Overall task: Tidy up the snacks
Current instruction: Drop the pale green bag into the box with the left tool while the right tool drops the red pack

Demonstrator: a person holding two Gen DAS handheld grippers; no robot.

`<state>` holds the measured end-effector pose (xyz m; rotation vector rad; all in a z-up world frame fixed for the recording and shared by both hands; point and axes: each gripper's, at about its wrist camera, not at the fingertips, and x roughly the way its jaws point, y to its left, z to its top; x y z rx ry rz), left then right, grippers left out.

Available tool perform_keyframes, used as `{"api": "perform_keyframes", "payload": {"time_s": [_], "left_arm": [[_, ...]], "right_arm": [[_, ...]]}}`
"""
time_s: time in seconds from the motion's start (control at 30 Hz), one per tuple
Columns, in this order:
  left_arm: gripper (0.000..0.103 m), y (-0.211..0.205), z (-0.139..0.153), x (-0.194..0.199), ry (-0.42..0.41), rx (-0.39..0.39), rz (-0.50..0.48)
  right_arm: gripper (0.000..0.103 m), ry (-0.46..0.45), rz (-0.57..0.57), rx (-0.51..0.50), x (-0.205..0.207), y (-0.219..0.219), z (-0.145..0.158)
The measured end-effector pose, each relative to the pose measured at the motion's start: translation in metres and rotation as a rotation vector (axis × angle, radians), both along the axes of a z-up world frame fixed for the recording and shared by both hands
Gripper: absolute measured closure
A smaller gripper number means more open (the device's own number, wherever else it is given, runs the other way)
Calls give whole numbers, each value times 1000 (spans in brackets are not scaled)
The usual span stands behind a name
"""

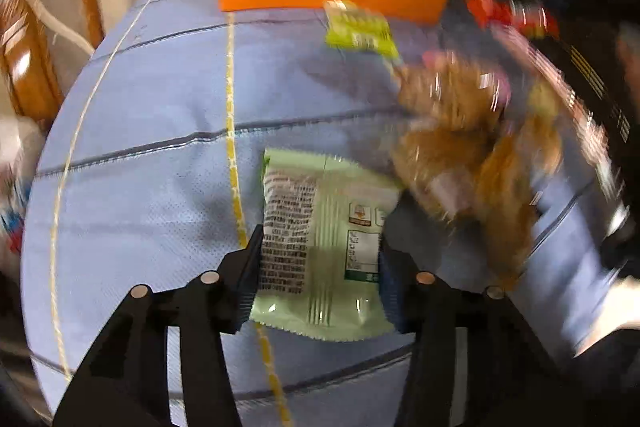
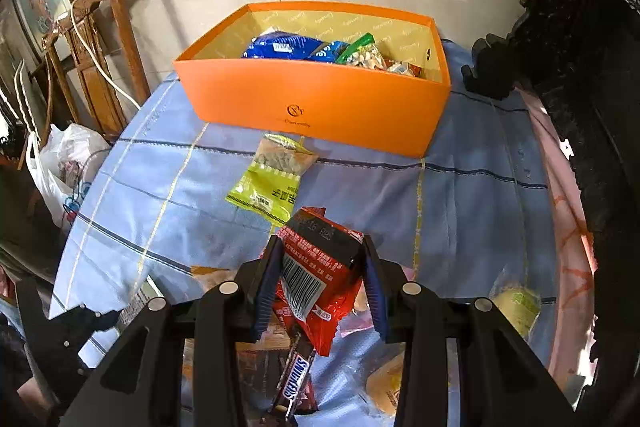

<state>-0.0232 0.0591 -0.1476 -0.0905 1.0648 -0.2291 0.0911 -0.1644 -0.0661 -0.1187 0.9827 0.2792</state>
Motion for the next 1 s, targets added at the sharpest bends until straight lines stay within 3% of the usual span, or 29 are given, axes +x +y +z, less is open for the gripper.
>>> {"api": "perform_keyframes", "payload": {"time_s": [0.1,0.2,0.3,0.4,0.43,0.53,0.63,0.73,0.83,1.0], "left_arm": [[55,-12,31,-3,-64,65,-30],[55,-17,66,7,-132,48,-35],[54,-17,107,38,-223,74,-25],[54,-22,143,79,-296,154,30],[54,-20,160,100,-340,140,73],[54,-11,183,154,-316,59,161],[54,-11,192,204,-290,32,189],[54,-22,189,238,-270,104,177],[54,-24,180,256,-238,108,163],[54,-24,172,279,-241,104,120]], "right_arm": [[64,-22,7,16,-2,0,11],[64,-61,19,37,-3,1,29],[64,-111,36,71,-1,2,52],[64,-173,27,85,10,3,76],[64,-190,-3,92,20,0,86],[64,-197,-128,109,54,-9,100],[64,-192,-161,100,90,-8,99],[64,-164,-152,103,121,-5,93],[64,-127,-154,137,148,-7,86],[64,-139,-160,92,174,-5,81]]}}
